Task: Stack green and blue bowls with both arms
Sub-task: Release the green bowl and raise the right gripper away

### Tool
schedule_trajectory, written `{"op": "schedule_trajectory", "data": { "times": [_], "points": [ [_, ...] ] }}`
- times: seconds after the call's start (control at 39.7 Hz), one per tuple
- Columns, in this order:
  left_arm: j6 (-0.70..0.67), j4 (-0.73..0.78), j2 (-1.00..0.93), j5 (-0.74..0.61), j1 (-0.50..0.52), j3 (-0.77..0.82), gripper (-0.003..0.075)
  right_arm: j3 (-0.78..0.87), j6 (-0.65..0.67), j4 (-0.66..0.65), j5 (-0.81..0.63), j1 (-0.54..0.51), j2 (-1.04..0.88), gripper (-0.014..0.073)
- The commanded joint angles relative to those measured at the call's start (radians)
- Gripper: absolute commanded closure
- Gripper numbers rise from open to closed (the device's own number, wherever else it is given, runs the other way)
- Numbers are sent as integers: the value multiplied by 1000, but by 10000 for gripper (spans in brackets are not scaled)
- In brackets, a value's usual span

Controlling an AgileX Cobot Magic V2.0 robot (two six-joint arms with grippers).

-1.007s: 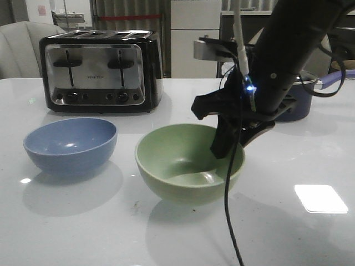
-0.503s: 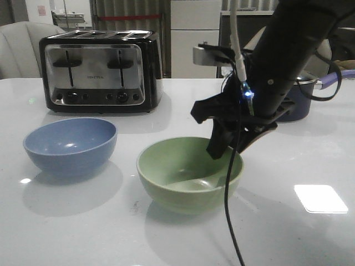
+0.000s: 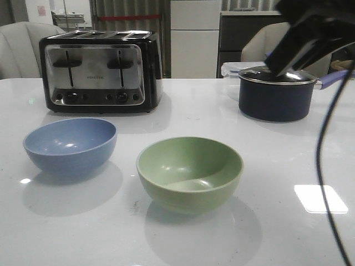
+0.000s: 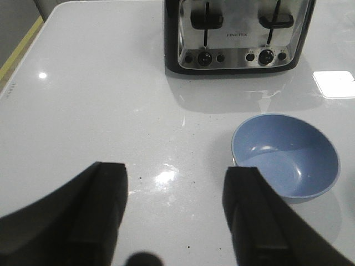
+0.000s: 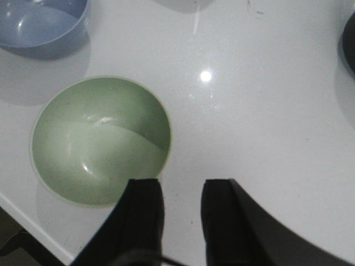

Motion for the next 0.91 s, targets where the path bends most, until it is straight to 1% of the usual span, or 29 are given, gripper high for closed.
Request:
{"op": "schedule_trajectory", "data": {
  "times": [0.0,0.2,0.4,0.55,0.65,0.73,0.81,0.88],
  "points": [
    [-2,-3,6,-80,0,-27,285,37,-11,-6,-44,0,-132,265],
    [-2,-3,6,-84,0,-20,285,157,-11,-4,-20,0,-332,265],
    [-2,-3,6,-87,-2,-8,285,206,-11,0,98,0,-464,265],
    [1,-1,34,-93,-51,-10,285,209,-10,4,161,0,-514,265],
    [1,-1,105,-62,-90,-30,281,209,-10,4,179,0,-518,265],
    [1,-1,185,-25,-111,-66,248,209,-10,4,179,0,-518,265],
    [1,-11,264,-11,-121,-102,174,209,-10,4,179,0,-518,265],
    [1,-36,348,-9,-121,-139,124,209,-10,4,179,0,-518,265]
  ]
}}
